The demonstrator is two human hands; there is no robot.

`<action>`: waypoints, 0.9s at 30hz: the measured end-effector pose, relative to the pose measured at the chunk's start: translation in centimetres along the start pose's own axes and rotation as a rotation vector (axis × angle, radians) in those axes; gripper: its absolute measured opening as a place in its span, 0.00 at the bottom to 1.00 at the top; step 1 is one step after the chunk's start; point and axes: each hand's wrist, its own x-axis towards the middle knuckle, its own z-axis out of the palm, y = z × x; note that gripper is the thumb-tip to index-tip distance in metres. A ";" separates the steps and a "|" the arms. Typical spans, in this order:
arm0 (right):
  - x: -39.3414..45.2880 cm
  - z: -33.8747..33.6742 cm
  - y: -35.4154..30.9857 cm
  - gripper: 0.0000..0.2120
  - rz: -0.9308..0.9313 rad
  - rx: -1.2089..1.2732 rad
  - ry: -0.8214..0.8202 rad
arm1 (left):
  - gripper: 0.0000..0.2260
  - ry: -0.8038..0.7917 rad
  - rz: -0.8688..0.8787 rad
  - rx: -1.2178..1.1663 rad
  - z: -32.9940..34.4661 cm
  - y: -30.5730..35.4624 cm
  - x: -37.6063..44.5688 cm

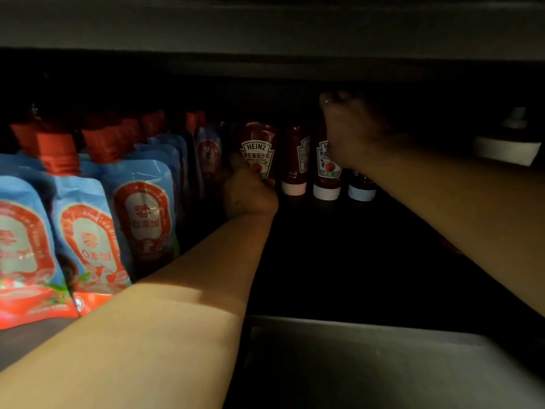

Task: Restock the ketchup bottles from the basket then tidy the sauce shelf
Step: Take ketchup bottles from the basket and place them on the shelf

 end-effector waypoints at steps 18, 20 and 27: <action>5.0 -1.3 -1.0 0.31 -0.268 0.245 -0.377 | 0.41 -0.042 0.213 -0.009 -1.0 0.7 -0.3; 4.9 -1.6 -0.5 0.32 -0.276 0.237 -0.406 | 0.42 -0.054 0.223 0.004 -1.0 0.7 -0.3; 4.4 -1.7 0.1 0.28 -0.317 0.302 -0.385 | 0.42 -0.014 0.292 0.156 -1.5 1.7 -0.7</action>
